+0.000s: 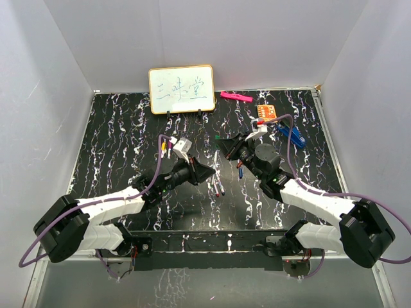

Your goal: Insert the pens into the pen caps

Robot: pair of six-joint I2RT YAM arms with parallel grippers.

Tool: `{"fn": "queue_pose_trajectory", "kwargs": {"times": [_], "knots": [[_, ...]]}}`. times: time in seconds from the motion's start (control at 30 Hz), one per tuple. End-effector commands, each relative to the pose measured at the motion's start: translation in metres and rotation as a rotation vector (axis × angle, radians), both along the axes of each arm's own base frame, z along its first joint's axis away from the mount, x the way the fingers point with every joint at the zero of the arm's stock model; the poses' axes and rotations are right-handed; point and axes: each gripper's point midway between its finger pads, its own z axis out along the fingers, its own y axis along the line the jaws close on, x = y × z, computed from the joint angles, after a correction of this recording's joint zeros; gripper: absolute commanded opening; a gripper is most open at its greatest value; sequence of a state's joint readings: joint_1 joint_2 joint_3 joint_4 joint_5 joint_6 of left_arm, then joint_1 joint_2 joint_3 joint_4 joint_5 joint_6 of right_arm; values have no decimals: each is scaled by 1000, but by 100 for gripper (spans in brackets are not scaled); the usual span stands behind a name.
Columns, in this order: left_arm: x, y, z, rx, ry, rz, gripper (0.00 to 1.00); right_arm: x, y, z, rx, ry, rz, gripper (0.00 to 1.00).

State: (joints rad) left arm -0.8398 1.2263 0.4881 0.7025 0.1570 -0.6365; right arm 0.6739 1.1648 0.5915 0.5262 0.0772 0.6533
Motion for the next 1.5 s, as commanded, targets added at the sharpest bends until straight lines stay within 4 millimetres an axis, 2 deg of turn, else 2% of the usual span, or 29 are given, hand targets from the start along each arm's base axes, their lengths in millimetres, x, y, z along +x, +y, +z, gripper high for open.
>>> {"fn": "queue_pose_trajectory", "kwargs": {"times": [0.0,1.2,1.47], "knots": [[3,1,17,-48,-37,22,0,-6,1,27,59,-79,18,0],[4,5,15,-54,-35,49,0,-13,9,19,47,-66,48,0],[5,10,23,-70,-56,70,0,-16,10,11,35,-48,57,0]]}}
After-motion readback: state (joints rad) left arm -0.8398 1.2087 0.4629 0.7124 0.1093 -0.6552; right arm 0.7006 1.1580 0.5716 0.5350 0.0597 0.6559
